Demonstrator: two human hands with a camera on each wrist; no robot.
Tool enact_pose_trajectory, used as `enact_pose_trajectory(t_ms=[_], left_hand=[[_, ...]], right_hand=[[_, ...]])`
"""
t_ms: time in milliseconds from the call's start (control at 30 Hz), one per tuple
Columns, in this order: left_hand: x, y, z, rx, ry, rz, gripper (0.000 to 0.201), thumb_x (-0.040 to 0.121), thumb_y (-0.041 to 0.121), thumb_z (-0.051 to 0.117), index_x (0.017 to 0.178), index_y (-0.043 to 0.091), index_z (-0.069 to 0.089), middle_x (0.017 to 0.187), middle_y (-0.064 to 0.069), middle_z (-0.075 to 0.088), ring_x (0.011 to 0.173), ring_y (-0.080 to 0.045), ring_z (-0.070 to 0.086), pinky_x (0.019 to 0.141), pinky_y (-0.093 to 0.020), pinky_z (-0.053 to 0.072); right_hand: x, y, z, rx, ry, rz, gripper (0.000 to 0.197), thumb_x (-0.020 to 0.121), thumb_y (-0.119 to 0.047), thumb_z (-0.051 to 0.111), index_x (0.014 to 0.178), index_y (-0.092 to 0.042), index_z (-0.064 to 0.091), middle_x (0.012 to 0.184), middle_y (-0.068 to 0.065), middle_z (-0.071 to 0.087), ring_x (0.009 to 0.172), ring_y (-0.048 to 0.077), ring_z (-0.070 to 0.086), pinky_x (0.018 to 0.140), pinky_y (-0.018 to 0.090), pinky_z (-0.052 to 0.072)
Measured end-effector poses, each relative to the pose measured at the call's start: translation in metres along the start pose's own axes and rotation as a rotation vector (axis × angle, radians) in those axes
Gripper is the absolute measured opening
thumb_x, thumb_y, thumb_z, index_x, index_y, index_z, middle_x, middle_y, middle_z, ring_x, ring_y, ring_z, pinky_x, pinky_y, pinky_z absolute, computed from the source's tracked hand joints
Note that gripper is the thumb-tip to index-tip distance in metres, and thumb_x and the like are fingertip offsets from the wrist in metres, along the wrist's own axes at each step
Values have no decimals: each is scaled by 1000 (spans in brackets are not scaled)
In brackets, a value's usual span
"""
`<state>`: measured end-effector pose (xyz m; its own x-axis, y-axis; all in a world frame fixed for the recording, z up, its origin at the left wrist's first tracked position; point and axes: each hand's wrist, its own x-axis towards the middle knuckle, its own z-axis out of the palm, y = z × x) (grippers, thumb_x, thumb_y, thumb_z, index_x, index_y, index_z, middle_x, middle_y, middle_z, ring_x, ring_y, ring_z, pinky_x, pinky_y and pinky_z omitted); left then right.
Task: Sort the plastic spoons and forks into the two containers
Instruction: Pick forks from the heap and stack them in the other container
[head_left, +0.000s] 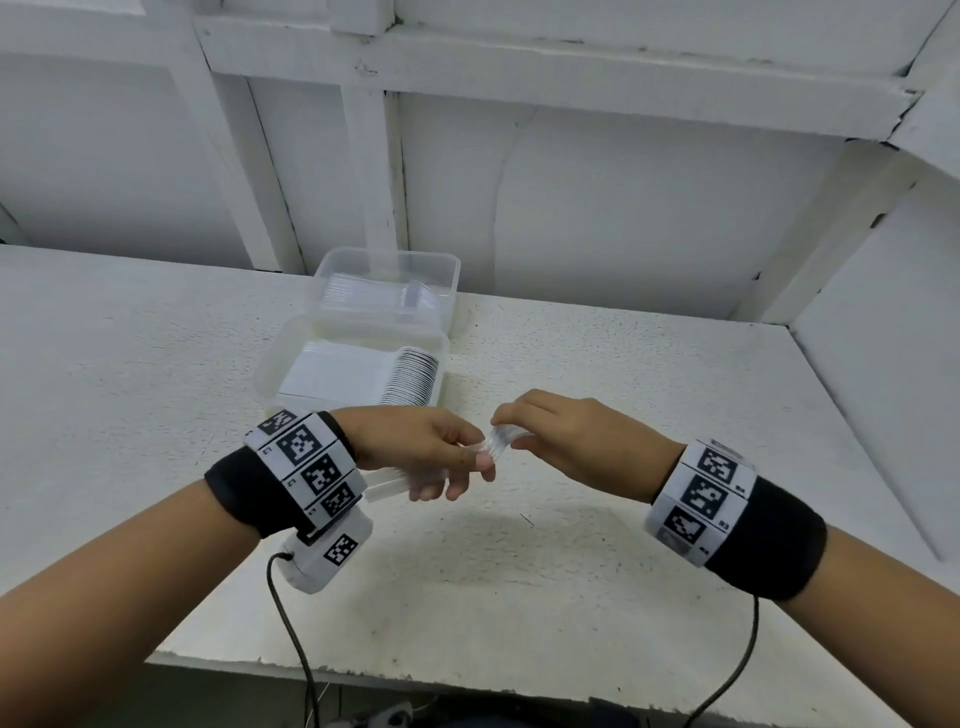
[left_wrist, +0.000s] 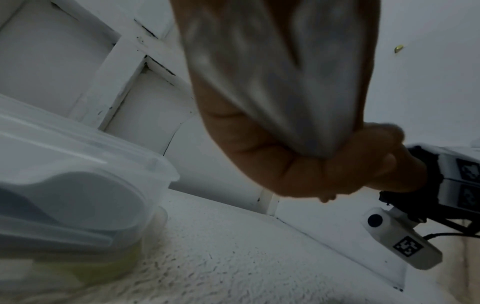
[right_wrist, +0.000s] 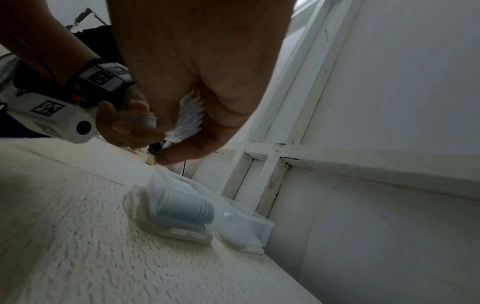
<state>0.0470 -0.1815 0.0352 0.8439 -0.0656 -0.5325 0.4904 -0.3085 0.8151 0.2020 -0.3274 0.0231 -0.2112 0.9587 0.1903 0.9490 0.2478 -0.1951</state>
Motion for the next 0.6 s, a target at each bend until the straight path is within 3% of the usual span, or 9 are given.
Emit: enact_pose_trajectory(t_ms=[167,267,400,500,600], left_hand=[[-12,0,-34,28,-27,-39,24,92,35,52,96,12,58,67,4,61,47,-8,53,50,-21,44],[-15,2,-51,70,-24,-12,21,95,31,48,93,13,59,64,7,62,48,-6,52,49,-19,43],[-14,3,-75,59,36,-3,21,95,24,46,94,9,60,63,7,61,47,-7,50,48,-19,40],[-12,7,-96,37,159,19,23,95,24,48,97,6,61,64,6,62,49,-8,52,48,-18,41],[-8,13,-123,36,411,23,17,93,27,51,91,14,61,77,3,67,59,-6,58,56,-16,48]], right_hand=[[10,14,-9,94,30,72,43,92,-34,29,120,-11,52,106,6,56,76,26,59,62,41,54],[23,20,-13,99,-26,95,45,94,-36,25,126,-13,47,109,4,50,76,29,56,65,43,52],[47,36,-24,166,-59,105,46,95,-36,26,131,-13,45,114,3,48,88,20,54,80,32,48],[75,55,-35,165,-30,74,47,94,-34,28,127,-8,48,112,7,53,92,13,49,82,14,34],[108,81,-47,163,-10,127,38,96,-26,36,125,-6,51,114,12,56,101,24,54,84,16,33]])
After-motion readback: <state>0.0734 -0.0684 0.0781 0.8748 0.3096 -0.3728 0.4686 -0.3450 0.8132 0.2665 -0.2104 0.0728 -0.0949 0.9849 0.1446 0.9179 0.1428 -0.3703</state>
